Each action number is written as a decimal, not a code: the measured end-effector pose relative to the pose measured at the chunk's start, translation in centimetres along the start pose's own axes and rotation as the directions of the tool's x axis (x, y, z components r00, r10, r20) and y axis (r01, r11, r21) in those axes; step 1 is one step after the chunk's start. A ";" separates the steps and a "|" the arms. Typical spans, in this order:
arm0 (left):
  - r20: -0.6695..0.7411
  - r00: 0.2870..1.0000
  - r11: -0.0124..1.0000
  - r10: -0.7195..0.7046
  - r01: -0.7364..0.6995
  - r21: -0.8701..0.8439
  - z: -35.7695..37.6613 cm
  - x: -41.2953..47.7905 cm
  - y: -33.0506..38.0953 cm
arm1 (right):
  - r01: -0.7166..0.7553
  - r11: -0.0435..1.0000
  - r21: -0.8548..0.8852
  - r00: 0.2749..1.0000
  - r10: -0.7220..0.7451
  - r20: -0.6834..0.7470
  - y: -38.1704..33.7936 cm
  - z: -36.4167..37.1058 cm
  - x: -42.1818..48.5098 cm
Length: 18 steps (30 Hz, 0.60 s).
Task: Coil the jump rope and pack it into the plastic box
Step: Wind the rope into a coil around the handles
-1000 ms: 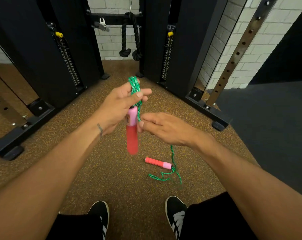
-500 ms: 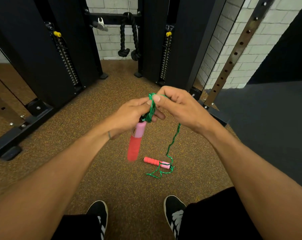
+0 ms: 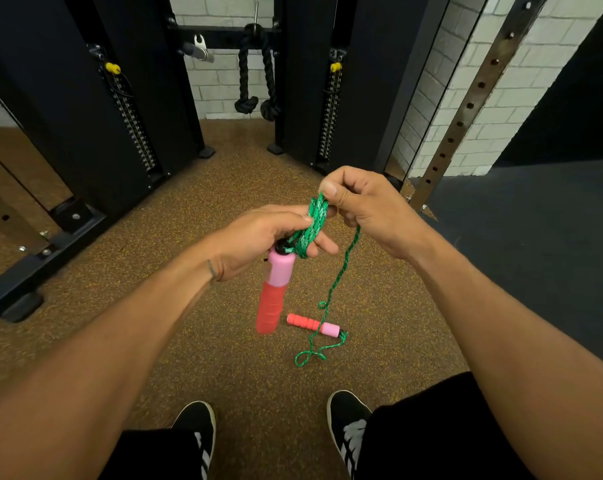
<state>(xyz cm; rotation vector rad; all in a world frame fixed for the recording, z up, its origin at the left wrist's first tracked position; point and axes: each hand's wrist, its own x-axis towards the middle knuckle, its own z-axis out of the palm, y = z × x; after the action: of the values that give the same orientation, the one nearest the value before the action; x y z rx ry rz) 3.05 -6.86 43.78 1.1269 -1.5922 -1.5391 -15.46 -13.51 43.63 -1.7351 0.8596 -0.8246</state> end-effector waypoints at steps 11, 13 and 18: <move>-0.003 1.000 0.998 0.016 -0.017 -0.062 0.3 0.1 0.1 | -0.147 0.986 0.076 0.989 0.144 0.040 2.9 -0.2 1.1; -0.044 0.999 0.996 0.027 -0.030 -0.079 0.2 0.1 0.1 | -0.175 0.981 0.077 0.983 0.170 0.066 3.5 -0.2 1.2; -0.128 0.990 0.993 0.054 -0.067 -0.095 -0.1 0.4 -0.1 | -0.293 0.955 0.043 0.945 0.282 0.167 4.1 0.4 0.9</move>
<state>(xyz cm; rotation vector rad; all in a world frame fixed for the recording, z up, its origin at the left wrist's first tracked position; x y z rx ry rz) 3.02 -7.23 43.66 1.0886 -1.4379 -1.4622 -15.41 -15.15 39.77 -1.5459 0.9383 -0.5075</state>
